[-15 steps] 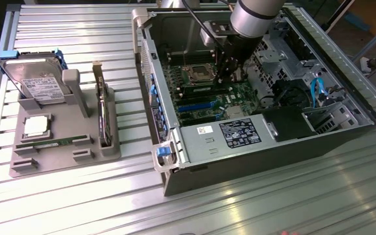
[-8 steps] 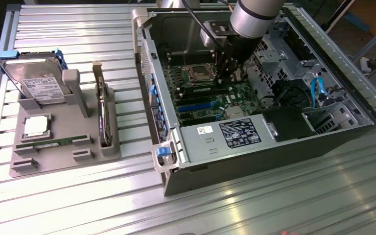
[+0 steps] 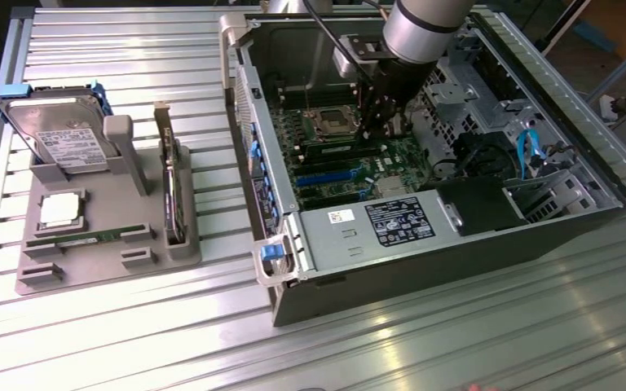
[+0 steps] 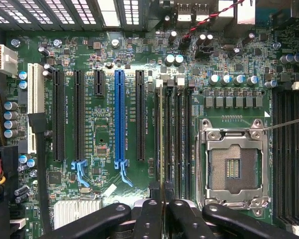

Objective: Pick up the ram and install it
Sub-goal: 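Insert the ram into the slot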

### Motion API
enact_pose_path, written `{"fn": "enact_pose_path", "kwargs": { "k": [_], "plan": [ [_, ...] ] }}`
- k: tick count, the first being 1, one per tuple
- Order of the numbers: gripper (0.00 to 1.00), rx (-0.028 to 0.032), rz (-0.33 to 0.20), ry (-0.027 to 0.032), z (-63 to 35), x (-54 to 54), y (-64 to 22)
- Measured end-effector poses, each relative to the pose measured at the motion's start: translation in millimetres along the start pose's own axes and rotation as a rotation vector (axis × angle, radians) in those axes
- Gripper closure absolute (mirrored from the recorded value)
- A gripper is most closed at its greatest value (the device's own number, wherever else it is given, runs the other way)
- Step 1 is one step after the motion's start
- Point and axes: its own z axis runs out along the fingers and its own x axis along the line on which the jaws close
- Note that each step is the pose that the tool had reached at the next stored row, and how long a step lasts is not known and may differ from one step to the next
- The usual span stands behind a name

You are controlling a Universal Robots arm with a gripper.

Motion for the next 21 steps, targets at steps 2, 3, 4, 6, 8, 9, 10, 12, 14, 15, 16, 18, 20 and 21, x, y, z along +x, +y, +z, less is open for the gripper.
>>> {"fn": "enact_pose_path", "kwargs": {
  "k": [2, 3, 4, 6, 8, 9, 10, 12, 14, 15, 16, 18, 20, 21],
  "plan": [
    [0.88, 0.0000, 0.000, 0.0000, 0.0, -0.1, 0.1],
    [0.88, 0.0000, 0.000, 0.0001, 0.0, -0.1, 0.1],
    [0.88, 0.0000, 0.000, 0.0001, 0.0, -0.1, 0.1],
    [0.88, -0.0001, 0.000, 0.0002, 0.1, -0.1, 0.1],
    [0.88, 0.0002, 0.000, 0.0000, 0.8, -0.1, 0.1],
    [0.88, 0.0002, 0.000, 0.0002, 1.0, -0.1, 0.1],
    [0.88, 0.0003, 0.000, 0.0002, 1.2, -0.1, 0.1],
    [0.88, 0.0004, 0.000, 0.0001, 1.7, -0.1, 0.1],
    [0.88, 0.0005, 0.000, 0.0002, 2.0, 0.0, 0.1],
    [0.88, 0.0006, 0.000, 0.0002, 2.2, 0.0, 0.1],
    [0.88, 0.0006, 0.000, 0.0001, 2.4, 0.0, 0.1],
    [0.88, 0.0007, 0.000, 0.0001, 2.8, 0.0, 0.2],
    [0.88, 0.0008, 0.000, 0.0001, 3.4, 0.0, 0.2],
    [0.88, 0.0009, 0.000, 0.0000, 3.6, 0.0, 0.1]
  ]
}}
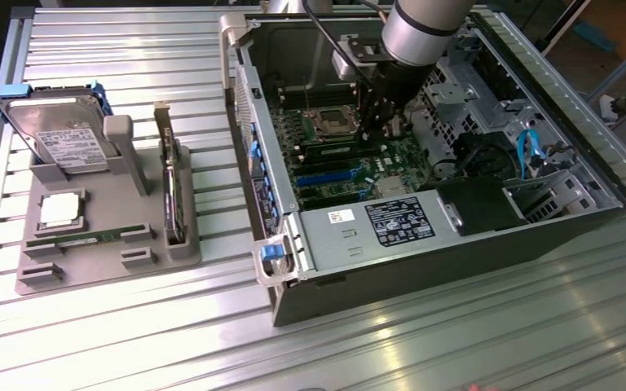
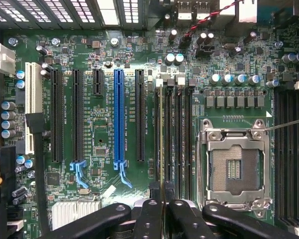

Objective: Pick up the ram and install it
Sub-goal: 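Insert the ram into the slot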

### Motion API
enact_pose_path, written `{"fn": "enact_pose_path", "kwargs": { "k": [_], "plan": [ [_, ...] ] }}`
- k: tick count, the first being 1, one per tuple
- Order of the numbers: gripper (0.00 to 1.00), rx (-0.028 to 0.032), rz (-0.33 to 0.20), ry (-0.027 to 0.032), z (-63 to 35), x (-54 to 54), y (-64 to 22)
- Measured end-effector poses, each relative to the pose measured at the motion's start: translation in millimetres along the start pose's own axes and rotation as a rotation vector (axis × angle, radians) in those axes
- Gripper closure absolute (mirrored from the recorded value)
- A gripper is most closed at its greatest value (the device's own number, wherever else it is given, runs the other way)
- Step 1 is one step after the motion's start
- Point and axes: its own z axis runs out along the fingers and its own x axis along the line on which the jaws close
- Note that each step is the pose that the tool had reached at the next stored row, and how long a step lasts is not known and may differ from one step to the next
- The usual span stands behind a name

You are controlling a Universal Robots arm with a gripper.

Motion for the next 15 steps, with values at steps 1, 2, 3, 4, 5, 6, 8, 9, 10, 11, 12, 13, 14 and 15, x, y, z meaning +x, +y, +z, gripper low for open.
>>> {"fn": "enact_pose_path", "kwargs": {
  "k": [1, 2, 3, 4, 5, 6, 8, 9, 10, 11, 12, 13, 14, 15],
  "plan": [
    [0.88, 0.0001, 0.000, 0.0000, 0.3, 0.0, 0.0],
    [0.88, 0.0001, 0.000, 0.0001, 0.5, 0.0, 0.0],
    [0.88, 0.0002, 0.000, 0.0000, 0.9, 0.0, -0.1],
    [0.88, 0.0002, 0.000, 0.0000, 1.2, 0.0, -0.1],
    [0.88, 0.0002, 0.000, 0.0001, 1.6, 0.1, -0.1],
    [0.88, 0.0003, 0.000, 0.0002, 2.1, 0.1, -0.1],
    [0.88, 0.0003, 0.000, 0.0001, 2.7, 0.1, -0.1],
    [0.88, 0.0003, 0.000, 0.0001, 2.9, 0.1, -0.1],
    [0.88, 0.0003, 0.000, 0.0002, 2.9, 0.1, -0.1],
    [0.88, 0.0003, 0.000, 0.0002, 2.9, 0.1, -0.1],
    [0.88, 0.0003, 0.000, 0.0001, 3.0, 0.1, -0.1],
    [0.88, 0.0004, 0.000, 0.0001, 2.9, 0.1, -0.1],
    [0.88, 0.0004, 0.000, 0.0001, 3.0, 0.1, -0.1],
    [0.88, 0.0003, 0.000, 0.0002, 3.0, 0.1, -0.1]
  ]
}}
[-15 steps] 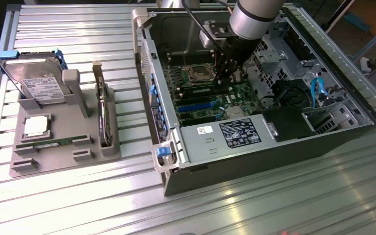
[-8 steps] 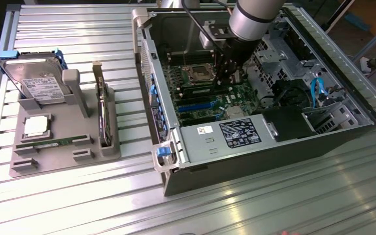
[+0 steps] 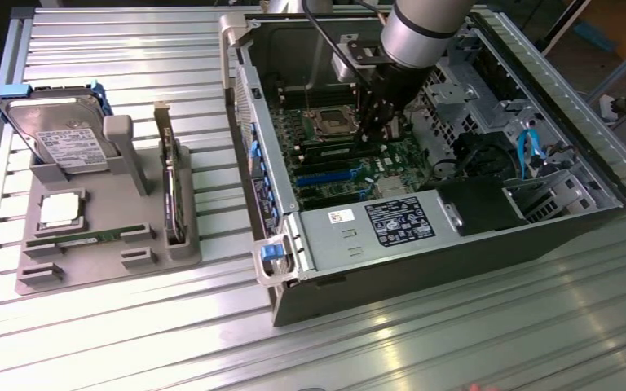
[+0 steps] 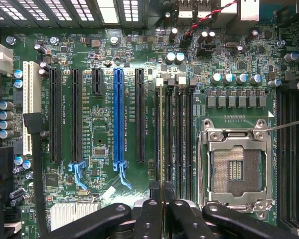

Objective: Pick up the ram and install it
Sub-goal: 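Insert the ram into the slot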

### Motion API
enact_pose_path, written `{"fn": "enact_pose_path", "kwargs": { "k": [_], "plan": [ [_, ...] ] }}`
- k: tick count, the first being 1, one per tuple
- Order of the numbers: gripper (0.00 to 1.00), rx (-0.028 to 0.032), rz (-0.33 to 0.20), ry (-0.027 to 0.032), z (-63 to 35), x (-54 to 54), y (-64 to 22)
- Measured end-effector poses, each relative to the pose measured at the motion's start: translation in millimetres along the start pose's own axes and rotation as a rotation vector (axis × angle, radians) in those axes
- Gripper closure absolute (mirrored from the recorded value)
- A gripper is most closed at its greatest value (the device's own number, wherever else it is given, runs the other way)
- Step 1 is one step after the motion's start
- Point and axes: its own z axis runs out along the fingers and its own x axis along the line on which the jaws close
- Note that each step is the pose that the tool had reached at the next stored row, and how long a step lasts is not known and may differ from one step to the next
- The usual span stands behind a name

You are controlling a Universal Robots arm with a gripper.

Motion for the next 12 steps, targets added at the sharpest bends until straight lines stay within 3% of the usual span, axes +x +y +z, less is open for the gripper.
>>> {"fn": "enact_pose_path", "kwargs": {
  "k": [9, 10, 12],
  "plan": [
    [0.88, 0.0001, 0.000, -0.0001, 0.6, 0.2, 0.0],
    [0.87, 0.0000, 0.000, 0.0000, 0.6, 0.8, 0.1],
    [0.75, 0.0000, 0.000, 0.0000, 0.6, 0.9, 0.1]
  ]
}}
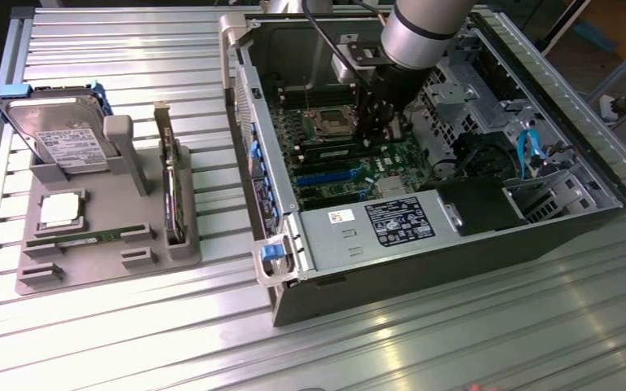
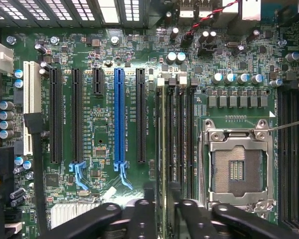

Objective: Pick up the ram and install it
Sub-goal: 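Insert the ram into the slot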

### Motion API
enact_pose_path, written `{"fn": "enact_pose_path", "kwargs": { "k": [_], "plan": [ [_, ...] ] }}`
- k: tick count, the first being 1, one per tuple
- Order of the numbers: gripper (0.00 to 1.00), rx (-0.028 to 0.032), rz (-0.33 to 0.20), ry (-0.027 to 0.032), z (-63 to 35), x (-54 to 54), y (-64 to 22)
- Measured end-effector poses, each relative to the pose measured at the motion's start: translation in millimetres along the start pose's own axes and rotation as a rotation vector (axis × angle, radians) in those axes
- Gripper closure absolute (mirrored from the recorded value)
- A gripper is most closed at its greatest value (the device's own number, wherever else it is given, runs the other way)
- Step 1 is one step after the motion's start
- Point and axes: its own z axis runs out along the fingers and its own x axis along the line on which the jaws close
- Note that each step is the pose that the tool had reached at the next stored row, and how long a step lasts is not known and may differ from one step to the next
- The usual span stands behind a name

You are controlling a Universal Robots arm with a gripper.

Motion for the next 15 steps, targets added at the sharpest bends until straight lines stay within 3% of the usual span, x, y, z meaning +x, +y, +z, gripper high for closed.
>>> {"fn": "enact_pose_path", "kwargs": {
  "k": [2, 7, 14, 15],
  "plan": [
    [0.62, 0.0000, 0.000, -0.0001, 0.0, 0.0, 0.0],
    [0.62, 0.0000, 0.000, 0.0001, -1.9, 0.0, 0.1],
    [0.62, 0.0001, 0.000, 0.0008, -22.2, -1.1, 1.0],
    [0.62, 0.0000, 0.000, 0.0014, -29.5, -1.4, 1.4]
  ]
}}
